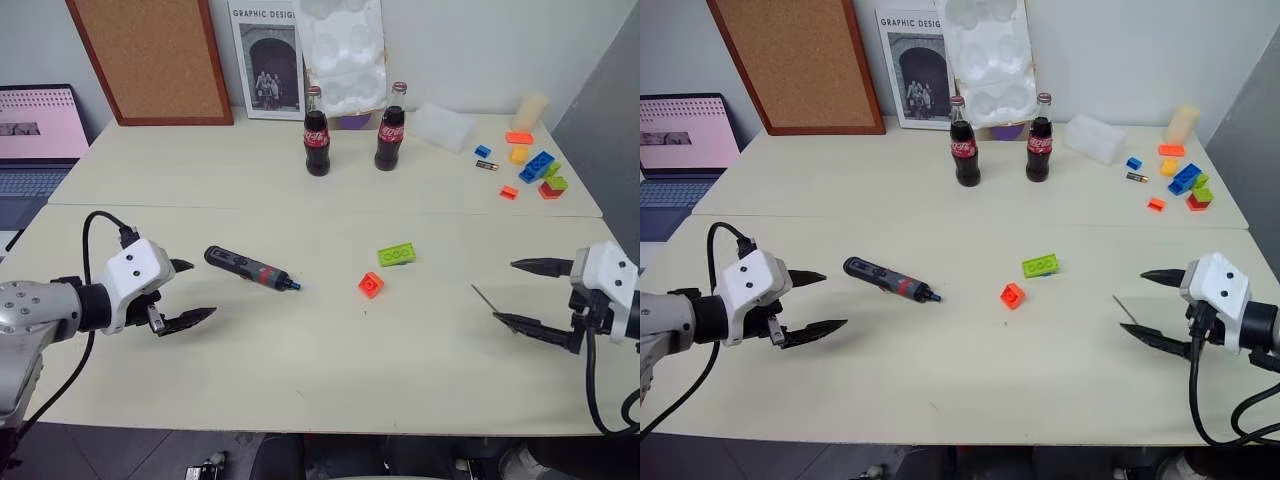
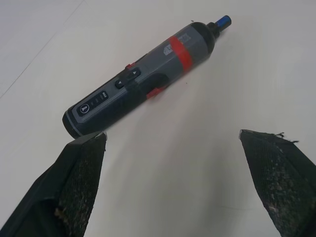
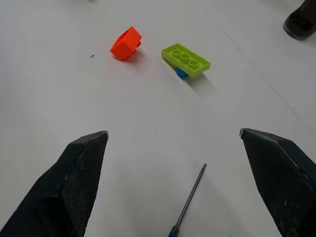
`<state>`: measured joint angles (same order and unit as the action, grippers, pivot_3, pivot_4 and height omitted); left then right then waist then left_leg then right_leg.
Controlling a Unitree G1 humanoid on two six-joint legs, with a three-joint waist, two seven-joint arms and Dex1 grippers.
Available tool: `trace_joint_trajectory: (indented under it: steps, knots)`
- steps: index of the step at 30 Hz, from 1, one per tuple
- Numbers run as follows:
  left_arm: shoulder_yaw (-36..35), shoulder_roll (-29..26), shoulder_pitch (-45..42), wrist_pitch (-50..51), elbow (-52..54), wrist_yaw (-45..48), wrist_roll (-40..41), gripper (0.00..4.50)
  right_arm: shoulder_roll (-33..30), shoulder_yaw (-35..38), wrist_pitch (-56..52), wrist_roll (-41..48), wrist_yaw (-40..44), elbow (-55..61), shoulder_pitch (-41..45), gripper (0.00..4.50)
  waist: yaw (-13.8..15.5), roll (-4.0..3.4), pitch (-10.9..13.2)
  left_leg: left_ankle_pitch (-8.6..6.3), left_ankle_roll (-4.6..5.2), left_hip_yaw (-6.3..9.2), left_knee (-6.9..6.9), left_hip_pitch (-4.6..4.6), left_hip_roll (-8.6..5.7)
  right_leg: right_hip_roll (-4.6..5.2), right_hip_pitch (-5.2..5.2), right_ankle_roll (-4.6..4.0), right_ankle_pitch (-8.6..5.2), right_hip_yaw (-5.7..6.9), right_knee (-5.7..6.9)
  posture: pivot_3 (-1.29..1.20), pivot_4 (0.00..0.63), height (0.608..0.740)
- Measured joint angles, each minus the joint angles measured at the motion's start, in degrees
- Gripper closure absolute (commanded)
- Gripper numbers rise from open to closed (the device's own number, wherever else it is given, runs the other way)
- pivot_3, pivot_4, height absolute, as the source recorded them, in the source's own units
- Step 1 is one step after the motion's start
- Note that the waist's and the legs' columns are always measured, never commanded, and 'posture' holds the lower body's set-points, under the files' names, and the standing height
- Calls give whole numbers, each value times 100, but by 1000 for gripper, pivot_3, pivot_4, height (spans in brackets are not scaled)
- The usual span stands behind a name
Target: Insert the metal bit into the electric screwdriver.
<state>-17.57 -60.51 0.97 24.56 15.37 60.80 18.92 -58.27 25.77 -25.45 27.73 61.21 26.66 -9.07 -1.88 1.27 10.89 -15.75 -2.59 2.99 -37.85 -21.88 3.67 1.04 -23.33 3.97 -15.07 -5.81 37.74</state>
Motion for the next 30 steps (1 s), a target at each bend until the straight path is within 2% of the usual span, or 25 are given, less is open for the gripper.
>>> trace_joint_trajectory:
  steps: [17,21,27,30]
  knots:
    - [39,70,-132,86,95,133,182,12,2,-10,3,3,2,23,-27,0,0,0,0,0,0,0,-1,1,0,0,0,0,0,0,2,0,150,740]
    - [149,129,-394,264,88,115,366,12,4,-115,7,0,-38,57,131,0,-1,0,0,0,0,0,-4,1,0,0,1,1,1,0,5,0,150,740]
    - [562,336,-708,300,313,70,389,12,146,-633,-22,-12,-313,182,536,0,0,0,0,0,0,1,-3,0,0,-1,1,1,2,0,6,0,150,740]
    - [894,508,-1038,403,598,70,550,12,404,-1390,-208,-214,-723,385,1013,0,0,0,0,0,0,3,-4,0,0,-2,0,2,3,0,12,0,150,740]
